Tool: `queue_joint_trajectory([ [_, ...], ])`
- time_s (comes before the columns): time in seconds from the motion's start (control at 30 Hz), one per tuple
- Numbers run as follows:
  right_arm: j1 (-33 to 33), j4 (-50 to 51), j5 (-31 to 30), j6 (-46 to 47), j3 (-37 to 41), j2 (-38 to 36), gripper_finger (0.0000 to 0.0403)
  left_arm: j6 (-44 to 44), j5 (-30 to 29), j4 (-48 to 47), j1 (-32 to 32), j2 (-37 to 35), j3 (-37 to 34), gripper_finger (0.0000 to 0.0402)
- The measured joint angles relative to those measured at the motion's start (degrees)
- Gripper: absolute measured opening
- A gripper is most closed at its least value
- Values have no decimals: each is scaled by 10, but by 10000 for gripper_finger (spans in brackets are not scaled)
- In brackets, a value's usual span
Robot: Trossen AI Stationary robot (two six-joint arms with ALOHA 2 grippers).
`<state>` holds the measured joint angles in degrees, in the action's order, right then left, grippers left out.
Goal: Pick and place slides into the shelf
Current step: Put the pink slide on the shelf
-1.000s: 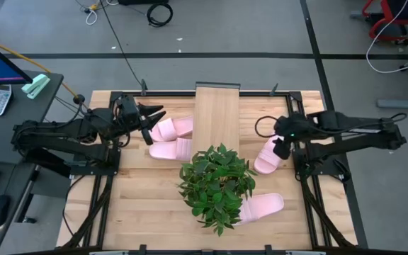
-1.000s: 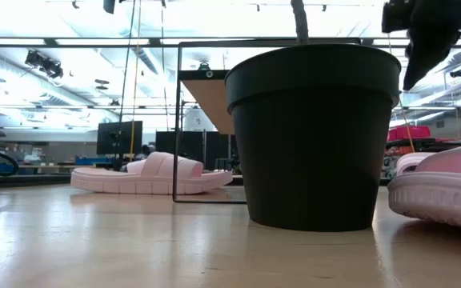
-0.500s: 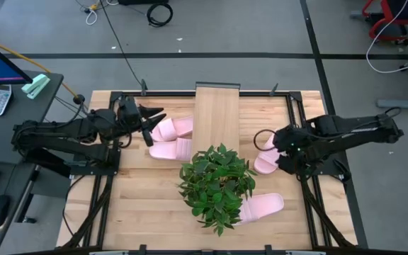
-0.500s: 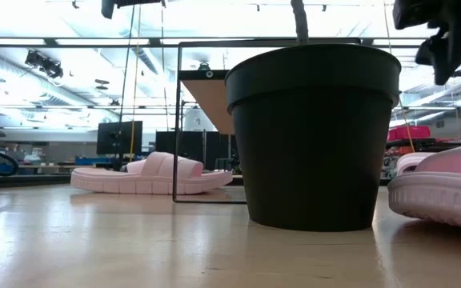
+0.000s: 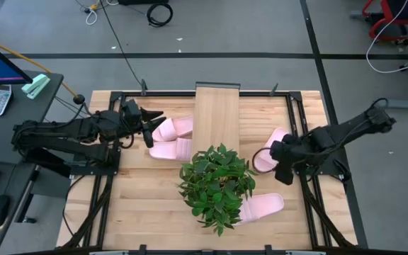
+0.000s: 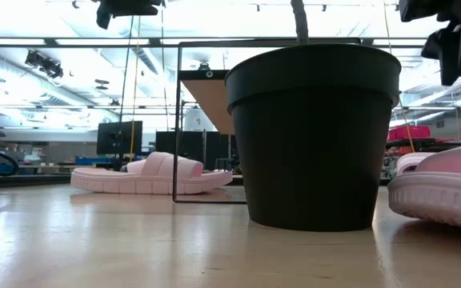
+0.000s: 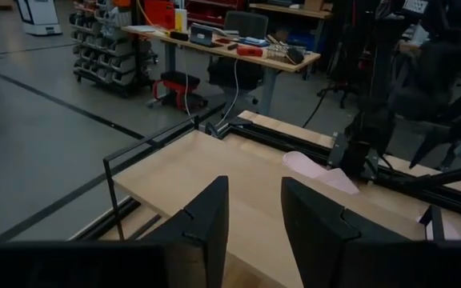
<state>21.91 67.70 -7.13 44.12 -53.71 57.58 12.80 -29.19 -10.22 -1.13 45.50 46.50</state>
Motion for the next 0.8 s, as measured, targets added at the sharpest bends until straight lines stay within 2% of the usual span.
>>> queue_joint_trajectory([
  [0.13, 35, -9, -24, 46, 12, 18, 251, 0, 0, 0, 0, 0, 0, 122],
  [0.3, 101, -58, 1, 151, 92, -1, 251, -1, 0, -11, 0, 0, 0, 126],
  [0.47, 150, -127, -23, 242, 163, -19, 248, -8, 0, -13, 0, 0, 0, 133],
  [0.6, 168, -177, -56, 208, 186, -5, 242, -28, -1, -13, 0, 0, 0, 135],
  [0.8, 173, -177, -134, 97, 189, 36, 241, -30, -1, -13, 0, 0, 0, 135],
])
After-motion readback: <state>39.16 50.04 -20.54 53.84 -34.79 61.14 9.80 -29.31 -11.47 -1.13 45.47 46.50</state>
